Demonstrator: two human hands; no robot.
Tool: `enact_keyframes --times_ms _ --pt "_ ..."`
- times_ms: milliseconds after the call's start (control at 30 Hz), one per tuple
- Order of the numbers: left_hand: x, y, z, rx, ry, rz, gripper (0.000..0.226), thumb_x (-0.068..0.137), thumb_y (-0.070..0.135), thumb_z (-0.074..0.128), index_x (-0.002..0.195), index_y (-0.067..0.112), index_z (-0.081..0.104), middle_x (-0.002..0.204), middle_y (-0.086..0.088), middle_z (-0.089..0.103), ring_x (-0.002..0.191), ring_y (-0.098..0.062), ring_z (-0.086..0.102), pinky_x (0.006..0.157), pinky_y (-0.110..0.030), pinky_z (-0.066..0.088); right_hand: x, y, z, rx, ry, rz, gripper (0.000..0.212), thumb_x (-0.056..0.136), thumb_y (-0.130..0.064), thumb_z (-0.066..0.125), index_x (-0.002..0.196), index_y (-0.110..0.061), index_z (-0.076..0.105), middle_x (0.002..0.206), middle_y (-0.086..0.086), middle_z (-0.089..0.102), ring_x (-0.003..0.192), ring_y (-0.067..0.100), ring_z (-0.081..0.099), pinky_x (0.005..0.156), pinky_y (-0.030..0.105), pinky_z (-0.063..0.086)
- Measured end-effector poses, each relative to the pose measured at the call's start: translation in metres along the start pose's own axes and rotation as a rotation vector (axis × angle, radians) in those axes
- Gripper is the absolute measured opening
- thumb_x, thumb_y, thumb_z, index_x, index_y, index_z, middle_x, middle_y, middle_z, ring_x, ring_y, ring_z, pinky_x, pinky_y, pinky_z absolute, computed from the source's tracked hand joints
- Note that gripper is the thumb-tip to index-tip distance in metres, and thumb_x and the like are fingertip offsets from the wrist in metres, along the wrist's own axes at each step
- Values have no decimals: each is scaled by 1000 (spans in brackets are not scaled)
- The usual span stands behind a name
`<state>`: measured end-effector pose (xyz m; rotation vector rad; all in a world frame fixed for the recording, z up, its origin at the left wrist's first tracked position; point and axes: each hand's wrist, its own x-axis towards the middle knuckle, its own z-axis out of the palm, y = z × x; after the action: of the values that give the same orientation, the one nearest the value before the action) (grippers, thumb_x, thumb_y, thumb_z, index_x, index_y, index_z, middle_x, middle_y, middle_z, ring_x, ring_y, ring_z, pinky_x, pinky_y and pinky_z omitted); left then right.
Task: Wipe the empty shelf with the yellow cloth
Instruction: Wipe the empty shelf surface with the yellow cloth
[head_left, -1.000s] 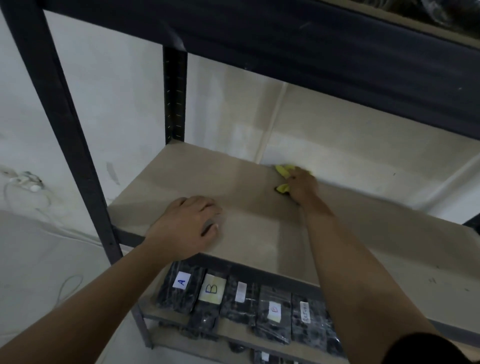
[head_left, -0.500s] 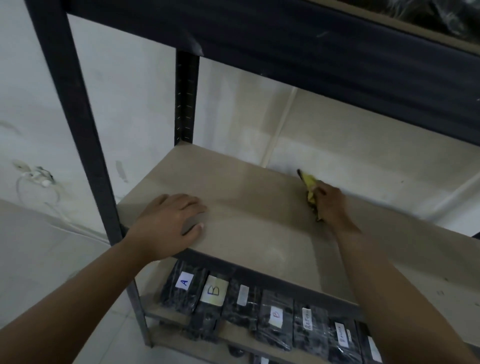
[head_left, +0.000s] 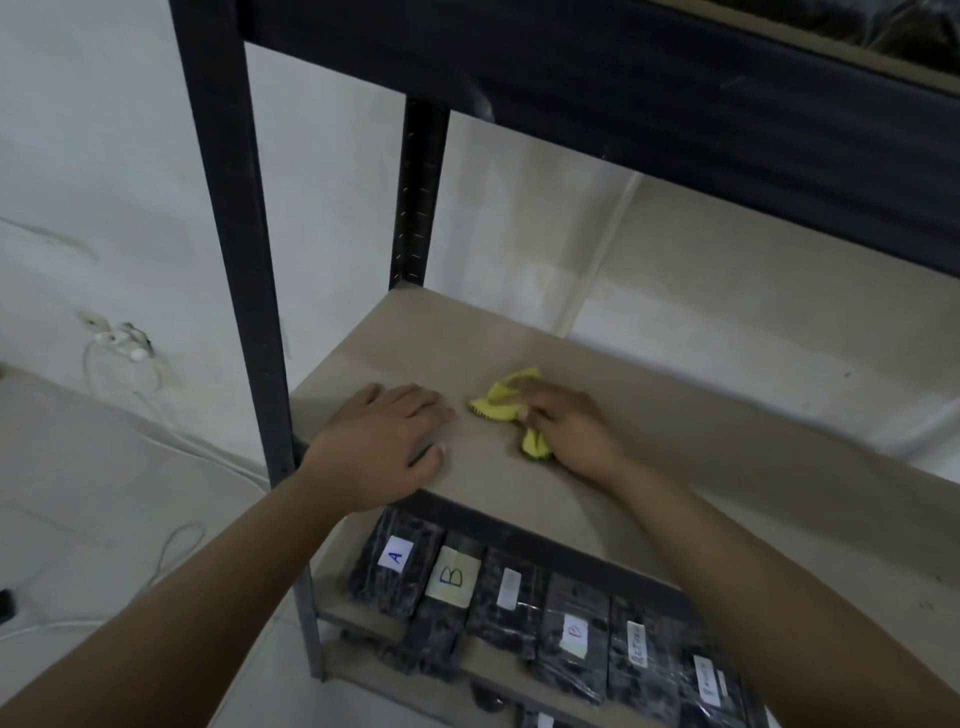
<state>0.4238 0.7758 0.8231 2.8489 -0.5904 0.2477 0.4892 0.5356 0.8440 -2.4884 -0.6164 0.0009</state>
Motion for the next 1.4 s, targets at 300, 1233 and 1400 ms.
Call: enact_keyframes --times_ms 300,1233,1400 --pt "2 -2 4 15 -23 22 60 88 52 14 142 28 29 152 3 32 142 -15 22 115 -41 14 29 46 -53 -90 291 357 31 95 -16 46 122 -16 61 124 12 62 111 26 57 84 22 39" --pt "2 -1 2 71 2 41 59 87 49 18 134 22 43 144 2 43 135 -18 35 109 -43 26 -110 31 -34 -511 217 726 46 94 -21 46 140 -27 40 154 1 29 140 28 28 108 39 35" --pt "2 -2 3 58 24 57 62 84 48 16 131 21 45 140 1 46 131 -20 39 107 -44 28 -97 -50 34 -621 337 697 46 91 -17 48 136 -16 44 150 5 36 135 31 34 106 41 36"
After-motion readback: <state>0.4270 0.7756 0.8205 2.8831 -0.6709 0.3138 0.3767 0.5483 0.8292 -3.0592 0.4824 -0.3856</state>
